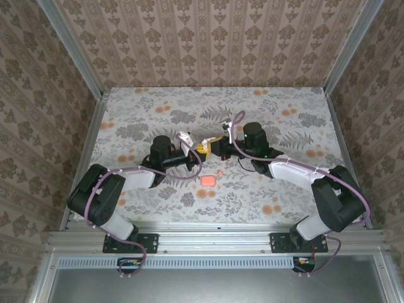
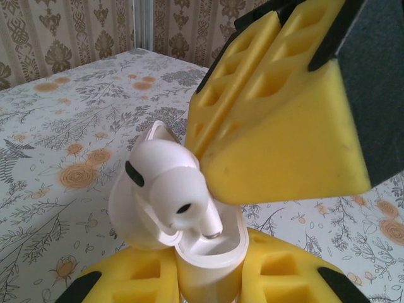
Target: Insert the wireless bluetooth earbuds into the charging case
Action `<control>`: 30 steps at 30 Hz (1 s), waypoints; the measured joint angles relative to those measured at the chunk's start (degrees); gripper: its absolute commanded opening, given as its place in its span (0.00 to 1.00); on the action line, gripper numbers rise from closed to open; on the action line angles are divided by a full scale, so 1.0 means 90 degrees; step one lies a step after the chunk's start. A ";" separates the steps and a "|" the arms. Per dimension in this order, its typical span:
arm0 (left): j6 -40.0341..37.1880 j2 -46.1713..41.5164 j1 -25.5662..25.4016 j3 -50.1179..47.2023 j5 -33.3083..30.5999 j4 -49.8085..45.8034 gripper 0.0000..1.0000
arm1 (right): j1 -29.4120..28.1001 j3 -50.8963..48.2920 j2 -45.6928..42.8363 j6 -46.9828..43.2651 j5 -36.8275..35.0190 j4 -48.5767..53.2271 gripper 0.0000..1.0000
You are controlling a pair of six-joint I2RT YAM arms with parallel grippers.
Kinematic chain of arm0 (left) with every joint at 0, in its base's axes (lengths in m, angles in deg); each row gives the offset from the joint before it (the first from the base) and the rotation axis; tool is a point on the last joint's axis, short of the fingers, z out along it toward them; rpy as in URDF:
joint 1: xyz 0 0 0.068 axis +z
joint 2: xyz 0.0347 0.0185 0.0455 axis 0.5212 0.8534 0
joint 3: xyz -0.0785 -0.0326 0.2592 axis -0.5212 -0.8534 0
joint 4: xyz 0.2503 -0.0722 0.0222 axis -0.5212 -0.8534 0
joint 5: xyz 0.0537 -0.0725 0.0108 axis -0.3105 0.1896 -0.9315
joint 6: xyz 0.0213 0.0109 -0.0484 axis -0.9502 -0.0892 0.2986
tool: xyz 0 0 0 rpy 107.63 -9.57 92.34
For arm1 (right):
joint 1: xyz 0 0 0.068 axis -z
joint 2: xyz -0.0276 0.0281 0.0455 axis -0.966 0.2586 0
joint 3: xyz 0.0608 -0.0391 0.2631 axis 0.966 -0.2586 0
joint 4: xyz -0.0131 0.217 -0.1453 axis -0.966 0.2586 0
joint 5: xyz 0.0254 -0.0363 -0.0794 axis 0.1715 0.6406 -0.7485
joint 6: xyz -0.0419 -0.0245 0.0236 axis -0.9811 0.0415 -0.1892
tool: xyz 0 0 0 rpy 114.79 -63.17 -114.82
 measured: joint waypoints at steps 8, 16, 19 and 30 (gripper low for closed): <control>0.0002 0.0000 0.0000 0.0000 0.0002 0.0012 0.07 | -0.0070 0.0000 0.0005 -0.0073 -0.0005 -0.0012 0.12; 0.0002 0.0000 0.0000 0.0000 0.0000 0.0002 0.07 | -0.0095 0.0000 0.0005 -0.0236 -0.0078 0.0053 0.12; 0.0000 0.0000 0.0000 0.0000 -0.0002 -0.0019 0.07 | -0.0104 0.0000 -0.0002 -0.0316 -0.0129 0.0107 0.12; -0.0049 0.0000 0.0000 0.0000 -0.0017 -0.0187 0.07 | -0.0102 -0.0053 -0.0185 -0.0338 -0.0172 0.0381 0.14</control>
